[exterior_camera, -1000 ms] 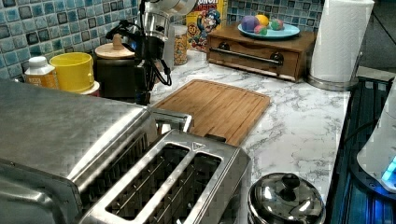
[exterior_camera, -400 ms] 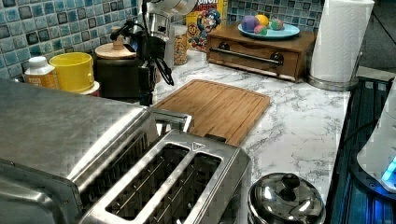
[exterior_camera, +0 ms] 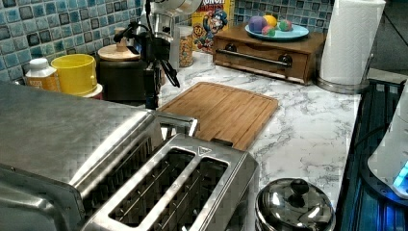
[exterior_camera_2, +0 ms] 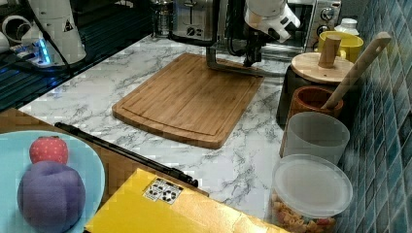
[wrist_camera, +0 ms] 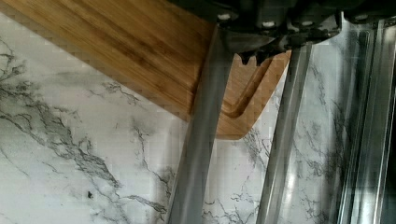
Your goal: Close the oven.
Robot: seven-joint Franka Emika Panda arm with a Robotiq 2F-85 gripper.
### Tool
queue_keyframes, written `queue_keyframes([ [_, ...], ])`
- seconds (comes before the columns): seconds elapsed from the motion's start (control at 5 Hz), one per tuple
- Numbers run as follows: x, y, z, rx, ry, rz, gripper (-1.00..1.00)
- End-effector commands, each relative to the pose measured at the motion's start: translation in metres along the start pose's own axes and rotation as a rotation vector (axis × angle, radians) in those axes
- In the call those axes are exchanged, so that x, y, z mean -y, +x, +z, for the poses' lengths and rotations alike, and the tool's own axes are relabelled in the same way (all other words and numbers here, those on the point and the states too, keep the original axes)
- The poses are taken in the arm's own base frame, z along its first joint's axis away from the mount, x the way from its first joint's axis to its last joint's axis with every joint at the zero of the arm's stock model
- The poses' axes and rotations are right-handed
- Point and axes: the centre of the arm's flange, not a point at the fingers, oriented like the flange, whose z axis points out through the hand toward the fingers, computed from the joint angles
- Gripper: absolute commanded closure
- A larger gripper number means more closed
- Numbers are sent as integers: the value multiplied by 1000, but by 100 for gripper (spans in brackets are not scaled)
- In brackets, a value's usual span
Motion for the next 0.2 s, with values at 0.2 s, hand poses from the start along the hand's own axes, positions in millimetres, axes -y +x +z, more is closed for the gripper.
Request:
queue_keyframes([
  [0.2,123,41,28,71,-96,-231,100],
])
